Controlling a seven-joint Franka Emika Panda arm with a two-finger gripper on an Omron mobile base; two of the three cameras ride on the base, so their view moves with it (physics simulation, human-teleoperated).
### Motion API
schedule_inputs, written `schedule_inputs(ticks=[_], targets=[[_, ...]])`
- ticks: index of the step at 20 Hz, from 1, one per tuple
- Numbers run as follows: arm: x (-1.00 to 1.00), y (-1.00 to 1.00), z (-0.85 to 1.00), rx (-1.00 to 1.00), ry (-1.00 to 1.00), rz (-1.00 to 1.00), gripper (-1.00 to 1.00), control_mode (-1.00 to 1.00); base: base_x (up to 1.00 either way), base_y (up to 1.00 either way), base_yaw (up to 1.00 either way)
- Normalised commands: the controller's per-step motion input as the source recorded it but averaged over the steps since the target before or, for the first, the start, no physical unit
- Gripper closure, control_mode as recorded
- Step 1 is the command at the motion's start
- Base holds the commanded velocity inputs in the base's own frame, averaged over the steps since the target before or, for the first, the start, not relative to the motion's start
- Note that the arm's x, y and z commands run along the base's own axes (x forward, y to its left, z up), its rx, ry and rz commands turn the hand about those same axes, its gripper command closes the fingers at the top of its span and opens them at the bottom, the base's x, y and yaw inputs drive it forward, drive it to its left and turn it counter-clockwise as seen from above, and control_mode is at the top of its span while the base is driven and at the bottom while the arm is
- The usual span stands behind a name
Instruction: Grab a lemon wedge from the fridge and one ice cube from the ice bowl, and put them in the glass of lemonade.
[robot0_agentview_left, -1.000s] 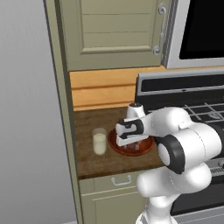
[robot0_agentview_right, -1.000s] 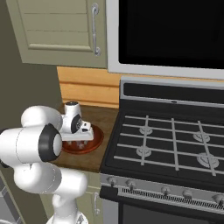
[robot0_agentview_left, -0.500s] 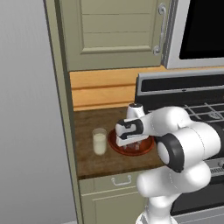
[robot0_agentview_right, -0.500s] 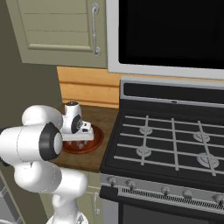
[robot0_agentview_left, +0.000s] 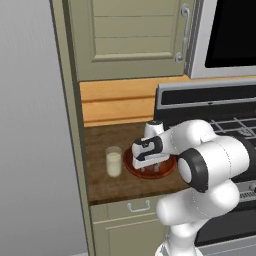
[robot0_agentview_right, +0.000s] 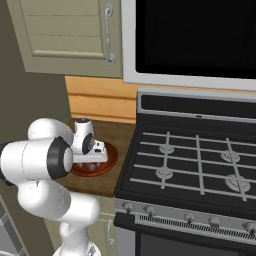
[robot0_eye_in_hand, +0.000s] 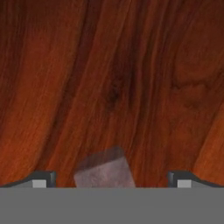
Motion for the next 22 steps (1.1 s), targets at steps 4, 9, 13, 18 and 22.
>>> schedule_inputs(ticks=[4, 9, 13, 18, 22], targets=[[0.00, 0.00, 0.00, 0.00, 0.00, 0.00, 1.00, -1.00, 0.00, 0.00, 0.00], [0.00, 0.00, 0.00, 0.00, 0.00, 0.00, 1.00, -1.00, 0.00, 0.00, 0.00], [0.00, 0.00, 0.00, 0.00, 0.00, 0.00, 1.00, -1.00, 0.00, 0.00, 0.00], [-0.02, 0.07, 0.29, -0.08, 0.11, 0.00, 1.00, -1.00, 0.00, 0.00, 0.00], [0.00, 0.09, 0.97, -0.09, 0.04, 0.00, 1.00, -1.00, 0.00, 0.00, 0.00]])
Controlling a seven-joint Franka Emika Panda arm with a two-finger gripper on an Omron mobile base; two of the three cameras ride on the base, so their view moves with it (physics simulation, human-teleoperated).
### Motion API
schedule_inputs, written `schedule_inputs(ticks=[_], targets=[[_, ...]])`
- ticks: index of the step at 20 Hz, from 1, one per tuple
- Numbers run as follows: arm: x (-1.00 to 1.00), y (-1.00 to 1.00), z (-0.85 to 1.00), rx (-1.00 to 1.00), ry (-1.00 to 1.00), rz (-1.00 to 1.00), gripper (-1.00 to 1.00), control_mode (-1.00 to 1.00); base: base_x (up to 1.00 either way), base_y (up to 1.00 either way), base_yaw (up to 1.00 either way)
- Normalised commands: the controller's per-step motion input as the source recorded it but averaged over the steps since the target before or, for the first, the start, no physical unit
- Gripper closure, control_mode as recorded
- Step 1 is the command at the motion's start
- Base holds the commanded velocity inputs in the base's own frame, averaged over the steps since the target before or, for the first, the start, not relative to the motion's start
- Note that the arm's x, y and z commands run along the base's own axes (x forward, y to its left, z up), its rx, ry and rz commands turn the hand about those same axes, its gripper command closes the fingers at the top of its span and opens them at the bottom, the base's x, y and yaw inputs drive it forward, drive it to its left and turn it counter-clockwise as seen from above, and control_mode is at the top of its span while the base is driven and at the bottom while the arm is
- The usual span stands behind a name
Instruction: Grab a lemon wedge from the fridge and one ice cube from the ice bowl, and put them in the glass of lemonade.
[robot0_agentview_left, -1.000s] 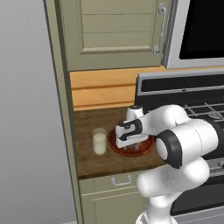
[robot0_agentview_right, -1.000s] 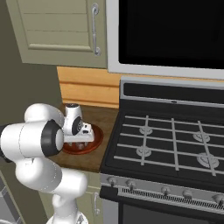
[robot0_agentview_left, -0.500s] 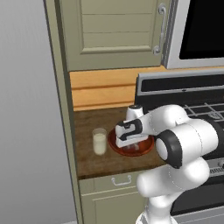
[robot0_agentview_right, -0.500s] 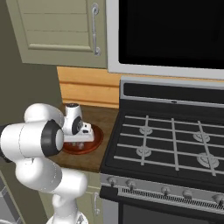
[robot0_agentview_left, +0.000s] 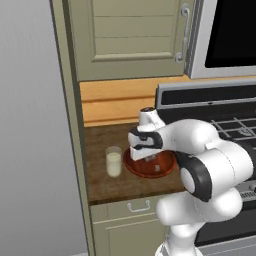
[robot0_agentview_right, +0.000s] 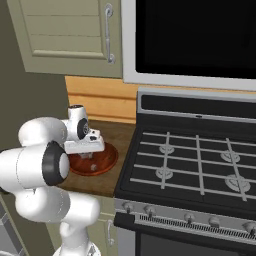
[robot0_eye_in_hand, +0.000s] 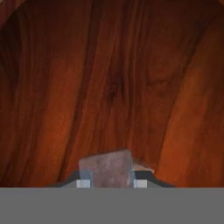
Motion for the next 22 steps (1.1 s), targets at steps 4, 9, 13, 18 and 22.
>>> schedule_inputs(ticks=[4, 9, 13, 18, 22], targets=[[-0.02, 0.08, 0.52, -0.01, -0.01, 0.00, 1.00, -1.00, 0.00, 0.00, 0.00], [-0.22, 0.00, 0.23, 0.03, -0.07, 0.01, 1.00, -1.00, 0.00, 0.00, 0.00], [-0.33, 0.00, 0.13, 0.03, -0.13, 0.00, 1.00, -1.00, 0.00, 0.00, 0.00], [-0.18, 0.00, 0.26, 0.04, -0.15, 0.02, 1.00, -1.00, 0.00, 0.00, 0.00], [0.00, 0.04, 0.53, 0.04, -0.11, 0.06, 1.00, -1.00, 0.00, 0.00, 0.00]])
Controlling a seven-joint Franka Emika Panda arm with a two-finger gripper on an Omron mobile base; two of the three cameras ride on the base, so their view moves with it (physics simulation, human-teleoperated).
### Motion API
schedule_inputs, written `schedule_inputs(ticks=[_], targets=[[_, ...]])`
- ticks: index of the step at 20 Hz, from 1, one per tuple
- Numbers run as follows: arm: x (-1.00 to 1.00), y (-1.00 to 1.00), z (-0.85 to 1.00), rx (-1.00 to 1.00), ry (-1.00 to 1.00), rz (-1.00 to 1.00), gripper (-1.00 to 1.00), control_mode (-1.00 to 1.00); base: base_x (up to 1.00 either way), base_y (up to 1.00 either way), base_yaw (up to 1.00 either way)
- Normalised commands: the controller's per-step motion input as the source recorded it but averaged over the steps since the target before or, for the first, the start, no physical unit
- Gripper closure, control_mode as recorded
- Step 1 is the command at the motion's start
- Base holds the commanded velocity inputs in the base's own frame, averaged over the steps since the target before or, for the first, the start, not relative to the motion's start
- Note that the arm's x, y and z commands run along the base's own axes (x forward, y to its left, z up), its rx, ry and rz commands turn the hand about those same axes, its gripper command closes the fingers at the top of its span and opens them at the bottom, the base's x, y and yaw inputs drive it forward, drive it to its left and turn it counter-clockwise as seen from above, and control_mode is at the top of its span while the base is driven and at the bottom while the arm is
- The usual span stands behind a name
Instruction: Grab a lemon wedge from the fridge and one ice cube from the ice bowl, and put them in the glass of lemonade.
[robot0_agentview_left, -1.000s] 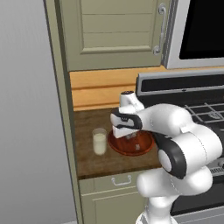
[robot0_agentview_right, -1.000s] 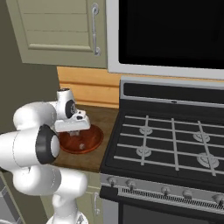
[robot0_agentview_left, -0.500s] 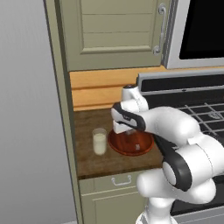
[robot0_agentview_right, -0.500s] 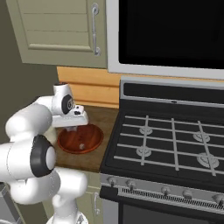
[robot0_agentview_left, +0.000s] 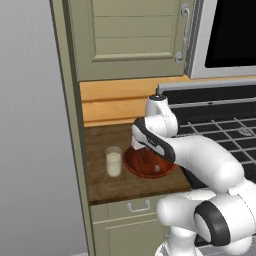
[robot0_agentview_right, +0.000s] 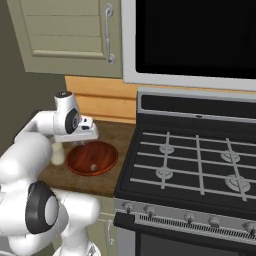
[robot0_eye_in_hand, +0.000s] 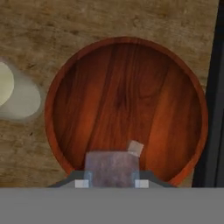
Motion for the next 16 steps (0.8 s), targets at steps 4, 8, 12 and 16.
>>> schedule_inputs(ticks=[4, 8, 12, 16], targets=[[-0.06, 0.14, 0.46, 0.07, -0.13, 0.11, 1.00, -1.00, 0.00, 0.00, 0.00], [-0.07, 0.29, 0.32, 0.12, -0.04, 0.26, 1.00, -1.00, 0.00, 0.00, 0.00], [-0.01, 0.65, 0.15, 0.06, -0.01, 0.33, 1.00, -1.00, 0.00, 0.00, 0.00], [0.00, 0.79, 0.04, -0.01, 0.00, 0.16, 1.00, -1.00, 0.00, 0.00, 0.00]])
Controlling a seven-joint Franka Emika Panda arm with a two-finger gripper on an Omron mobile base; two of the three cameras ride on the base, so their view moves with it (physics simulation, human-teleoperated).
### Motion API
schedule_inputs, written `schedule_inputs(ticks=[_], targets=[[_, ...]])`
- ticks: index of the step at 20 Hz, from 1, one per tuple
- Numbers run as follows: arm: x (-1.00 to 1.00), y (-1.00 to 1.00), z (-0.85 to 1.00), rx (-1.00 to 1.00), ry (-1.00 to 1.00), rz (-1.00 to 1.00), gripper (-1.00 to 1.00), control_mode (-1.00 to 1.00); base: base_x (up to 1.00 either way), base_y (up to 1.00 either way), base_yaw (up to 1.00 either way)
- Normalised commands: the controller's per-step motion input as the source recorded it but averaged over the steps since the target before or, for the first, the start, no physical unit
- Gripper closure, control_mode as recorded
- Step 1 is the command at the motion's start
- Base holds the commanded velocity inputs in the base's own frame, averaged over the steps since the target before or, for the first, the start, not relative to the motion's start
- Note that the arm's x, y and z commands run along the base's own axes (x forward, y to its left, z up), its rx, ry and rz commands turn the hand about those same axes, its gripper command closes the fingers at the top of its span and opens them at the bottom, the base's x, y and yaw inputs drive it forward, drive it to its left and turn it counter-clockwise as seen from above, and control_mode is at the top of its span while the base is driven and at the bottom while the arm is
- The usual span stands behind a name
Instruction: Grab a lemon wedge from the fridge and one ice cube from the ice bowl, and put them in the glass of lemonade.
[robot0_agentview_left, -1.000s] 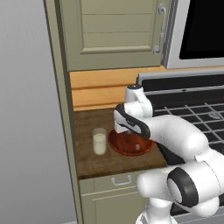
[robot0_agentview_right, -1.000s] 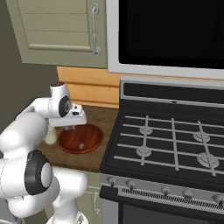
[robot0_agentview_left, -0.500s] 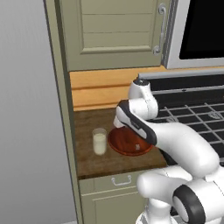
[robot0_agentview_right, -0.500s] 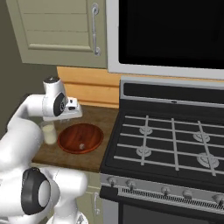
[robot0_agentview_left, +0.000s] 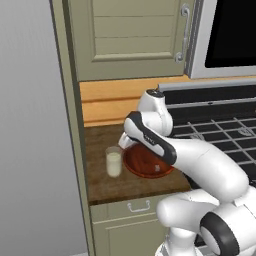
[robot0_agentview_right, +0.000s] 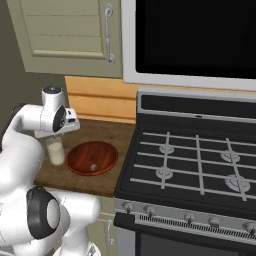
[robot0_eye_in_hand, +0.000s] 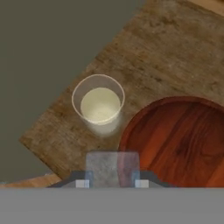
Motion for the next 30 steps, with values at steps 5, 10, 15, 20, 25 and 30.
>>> schedule_inputs(ticks=[5, 10, 15, 20, 25, 30], targets=[[0.15, 0.61, 0.00, -0.13, 0.06, 0.00, 1.00, -1.00, 0.00, 0.00, 0.00], [0.13, 0.05, -0.03, -0.02, 0.00, 0.00, 1.00, -1.00, 0.00, 0.00, 0.00], [0.02, 0.05, -0.01, -0.01, 0.00, 0.00, 1.00, -1.00, 0.00, 0.00, 0.00], [0.00, 0.05, -0.04, 0.00, 0.00, 0.00, 1.00, -1.00, 0.00, 0.00, 0.00], [0.18, 0.01, 0.00, 0.00, 0.02, 0.00, 1.00, -1.00, 0.00, 0.00, 0.00], [0.26, 0.00, -0.02, 0.00, 0.02, 0.00, 1.00, -1.00, 0.00, 0.00, 0.00]])
